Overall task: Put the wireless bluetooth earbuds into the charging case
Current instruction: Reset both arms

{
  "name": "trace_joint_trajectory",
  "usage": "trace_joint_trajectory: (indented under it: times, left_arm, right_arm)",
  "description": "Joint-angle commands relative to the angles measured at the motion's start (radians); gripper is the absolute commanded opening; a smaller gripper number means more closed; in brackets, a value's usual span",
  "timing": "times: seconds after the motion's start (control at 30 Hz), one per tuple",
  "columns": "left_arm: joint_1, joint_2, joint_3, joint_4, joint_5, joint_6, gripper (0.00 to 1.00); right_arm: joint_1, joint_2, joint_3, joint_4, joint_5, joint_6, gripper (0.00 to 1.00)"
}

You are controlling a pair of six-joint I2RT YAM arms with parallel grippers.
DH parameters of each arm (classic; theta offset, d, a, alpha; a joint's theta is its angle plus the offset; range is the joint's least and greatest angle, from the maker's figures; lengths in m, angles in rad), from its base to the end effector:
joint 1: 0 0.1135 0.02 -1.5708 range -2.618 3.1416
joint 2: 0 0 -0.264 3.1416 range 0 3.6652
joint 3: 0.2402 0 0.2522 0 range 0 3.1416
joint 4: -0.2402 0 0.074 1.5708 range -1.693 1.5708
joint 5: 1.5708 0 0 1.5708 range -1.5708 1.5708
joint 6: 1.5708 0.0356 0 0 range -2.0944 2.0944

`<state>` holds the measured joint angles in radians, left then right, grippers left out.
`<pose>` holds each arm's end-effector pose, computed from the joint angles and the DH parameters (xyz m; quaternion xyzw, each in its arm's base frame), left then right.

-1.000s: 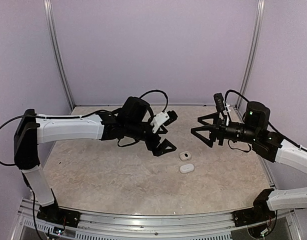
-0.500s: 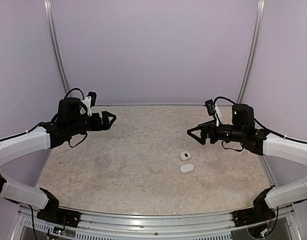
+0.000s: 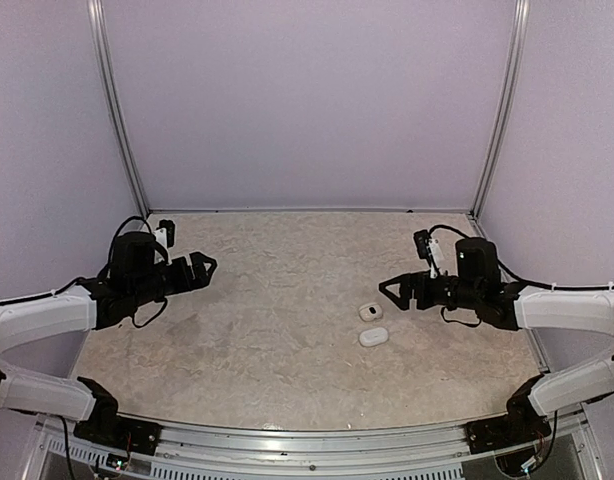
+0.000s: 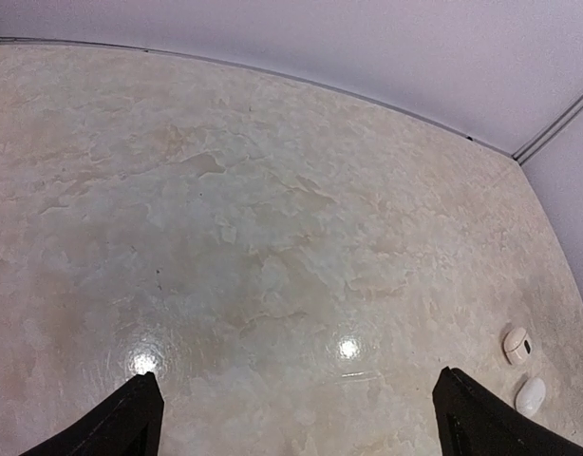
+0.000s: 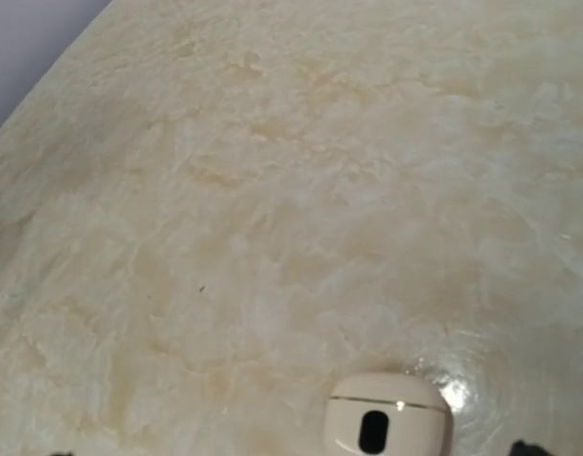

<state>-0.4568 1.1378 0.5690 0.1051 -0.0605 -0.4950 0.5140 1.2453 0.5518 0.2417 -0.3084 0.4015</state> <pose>0.2216 -0.1065 0.2228 -0.0321 0.8498 -0.2179 0.4789 0.2206 0.1369 0.2061 -0.1285 0.8316 0.3485 0.4129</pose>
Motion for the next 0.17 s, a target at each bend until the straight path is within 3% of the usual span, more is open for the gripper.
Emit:
trace_joint_trajectory:
  times: [0.0, 0.13]
  left_arm:
    - [0.000, -0.023, -0.015, 0.060, -0.036, -0.018, 0.99]
    - [-0.008, -0.048, -0.021, 0.076, -0.056, 0.001, 0.99]
  right_arm:
    - [-0.009, -0.034, -0.025, 0.074, 0.029, 0.017, 1.00]
    - [-0.009, -0.050, -0.033, 0.082, 0.032, 0.009, 1.00]
